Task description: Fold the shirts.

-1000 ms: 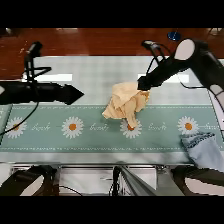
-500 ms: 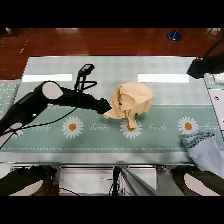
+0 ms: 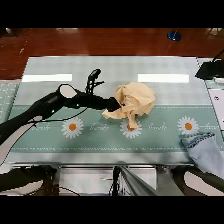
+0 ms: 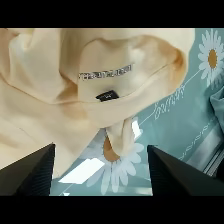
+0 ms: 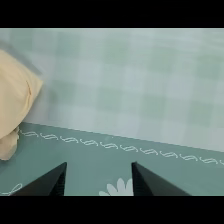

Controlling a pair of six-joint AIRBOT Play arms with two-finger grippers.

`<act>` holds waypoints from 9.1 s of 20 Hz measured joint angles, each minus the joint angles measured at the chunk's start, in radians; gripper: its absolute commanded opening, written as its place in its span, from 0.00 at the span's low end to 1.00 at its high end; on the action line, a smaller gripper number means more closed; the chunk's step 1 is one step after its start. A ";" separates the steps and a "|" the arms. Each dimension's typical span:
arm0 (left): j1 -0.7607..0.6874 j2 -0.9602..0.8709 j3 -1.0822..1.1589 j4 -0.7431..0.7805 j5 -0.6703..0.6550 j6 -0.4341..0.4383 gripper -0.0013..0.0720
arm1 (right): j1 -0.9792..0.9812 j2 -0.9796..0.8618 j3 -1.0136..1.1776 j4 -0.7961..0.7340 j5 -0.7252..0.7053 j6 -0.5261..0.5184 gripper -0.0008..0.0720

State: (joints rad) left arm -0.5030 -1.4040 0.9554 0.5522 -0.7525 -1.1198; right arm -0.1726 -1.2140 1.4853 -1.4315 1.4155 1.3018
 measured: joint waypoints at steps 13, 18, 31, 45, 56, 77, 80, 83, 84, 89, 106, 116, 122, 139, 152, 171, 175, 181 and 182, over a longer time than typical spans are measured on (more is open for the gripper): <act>-0.103 -0.189 0.174 -0.037 0.062 0.006 0.78 | -0.005 -0.055 0.000 0.086 -0.019 -0.016 0.67; -0.102 -0.254 0.229 -0.038 0.013 -0.031 0.05 | -0.006 -0.056 0.000 0.090 -0.020 -0.018 0.67; 0.029 -0.151 0.261 -0.036 -0.247 -0.008 0.05 | -0.005 -0.180 -0.149 0.253 -0.042 -0.097 0.80; 0.040 -0.138 0.261 -0.036 -0.377 -0.007 0.05 | 0.119 -0.453 -0.311 0.632 -0.263 -0.185 0.41; 0.167 0.121 0.385 0.095 -0.409 0.029 0.04 | 0.108 -0.164 -0.204 0.735 -0.235 -0.212 0.04; 0.246 0.684 0.576 0.144 -0.635 -0.386 0.05 | 0.056 0.403 0.194 0.554 0.229 0.217 0.04; 0.229 0.685 0.385 0.147 -0.621 -0.399 0.05 | 0.057 0.391 0.056 0.509 0.270 0.224 0.04; 0.155 0.671 0.164 0.155 -0.490 -0.375 0.05 | 0.099 0.382 -0.149 0.466 0.209 0.212 0.04; 0.125 0.658 0.101 0.155 -0.430 -0.364 0.05 | 0.132 0.372 -0.224 0.455 0.166 0.208 0.04; 0.031 0.520 -0.092 0.147 -0.135 -0.259 0.05 | 0.322 0.235 -0.450 0.404 -0.130 0.159 0.04; 0.214 0.209 -0.101 0.186 -0.006 -0.085 1.00 | 0.355 0.022 -0.498 0.366 -0.570 0.079 0.67; 0.319 0.202 -0.072 0.234 -0.479 -0.061 1.00 | 0.201 0.157 -0.579 0.159 -0.257 0.107 0.67; 0.225 0.123 -0.072 0.249 -0.471 -0.076 1.00 | 0.189 0.162 -0.659 0.237 -0.241 0.080 0.67; 0.162 -0.072 -0.071 0.037 -0.351 0.047 0.05 | 0.187 0.162 -0.674 0.332 -0.236 0.064 0.67; 0.266 0.005 -0.071 0.016 -0.501 0.107 0.05 | 0.197 -0.045 -0.677 0.529 -0.312 -0.041 0.80; 0.465 0.248 0.250 -0.026 -0.549 0.130 0.05 | 0.369 0.132 -0.482 0.749 -0.507 -0.105 0.04; 0.573 0.397 0.539 -0.037 -0.553 0.102 0.05 | 0.298 0.342 -0.276 0.642 -0.459 0.017 0.04; 0.701 0.578 0.775 0.069 -0.554 0.023 0.05 | 0.214 0.508 0.010 0.406 -0.271 0.182 0.04; 0.710 0.601 0.788 0.109 -0.562 0.000 0.05 | 0.209 0.520 0.046 0.368 -0.233 0.200 0.04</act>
State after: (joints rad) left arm 0.2073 -0.8028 1.7435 0.6613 -1.3140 -1.1198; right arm 0.0360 -0.6937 1.5314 -1.0634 1.1824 1.5021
